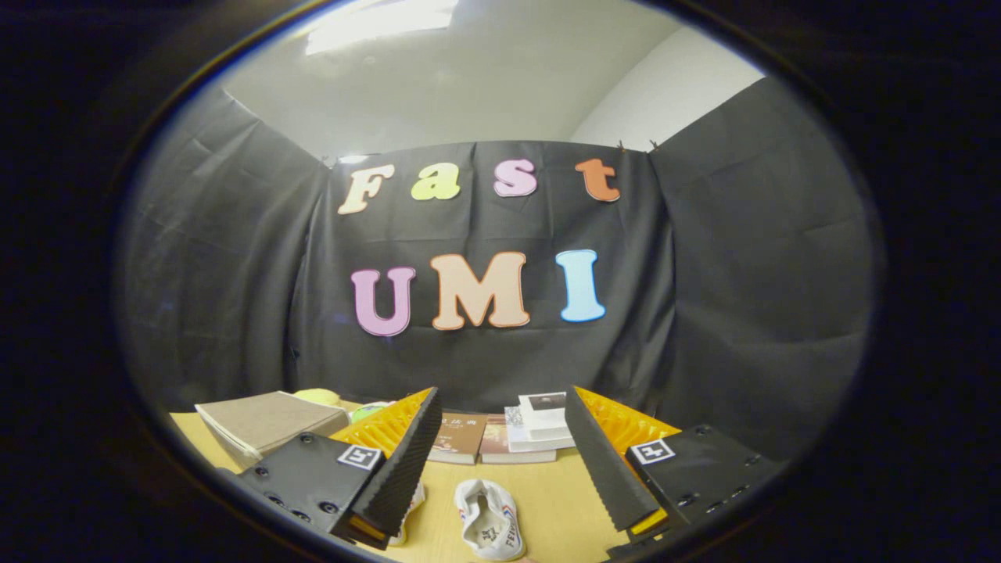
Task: Open the storage box then place both shoes into the box .Put the left shoe in first, then the right shoe, with the right side of both shoes facing outward in a uniform manner.
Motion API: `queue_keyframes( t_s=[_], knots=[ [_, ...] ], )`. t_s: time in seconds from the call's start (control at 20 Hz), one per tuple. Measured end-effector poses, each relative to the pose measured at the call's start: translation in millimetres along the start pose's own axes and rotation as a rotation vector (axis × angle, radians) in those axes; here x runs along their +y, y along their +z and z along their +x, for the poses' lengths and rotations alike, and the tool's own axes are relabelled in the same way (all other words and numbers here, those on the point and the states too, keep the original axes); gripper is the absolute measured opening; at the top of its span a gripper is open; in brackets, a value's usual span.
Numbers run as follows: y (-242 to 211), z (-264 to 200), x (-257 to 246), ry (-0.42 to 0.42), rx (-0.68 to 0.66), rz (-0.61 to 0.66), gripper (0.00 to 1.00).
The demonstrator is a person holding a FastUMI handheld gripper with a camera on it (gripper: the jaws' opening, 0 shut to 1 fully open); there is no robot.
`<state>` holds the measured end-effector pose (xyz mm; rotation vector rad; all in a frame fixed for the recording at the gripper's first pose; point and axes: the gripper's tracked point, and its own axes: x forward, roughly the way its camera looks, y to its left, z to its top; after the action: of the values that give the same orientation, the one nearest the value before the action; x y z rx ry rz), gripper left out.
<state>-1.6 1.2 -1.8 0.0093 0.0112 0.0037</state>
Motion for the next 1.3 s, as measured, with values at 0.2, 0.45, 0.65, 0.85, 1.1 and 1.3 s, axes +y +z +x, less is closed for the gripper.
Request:
queue_keyframes(
  t_s=[0.2,0.45,0.65,0.85,1.1,1.3],
  knots=[
    [0,0,-3,-0.010,0.001,0.006,0.99],
    [-3,0,-4,-0.012,0.011,0.020,1.00],
    [-11,0,-1,-0.009,0.029,0.052,1.00],
    [-30,3,17,0.025,0.070,0.153,1.00],
    [-55,7,63,0.131,0.127,0.392,1.00],
    [-69,5,112,0.245,0.199,0.619,1.00]
  ],
)
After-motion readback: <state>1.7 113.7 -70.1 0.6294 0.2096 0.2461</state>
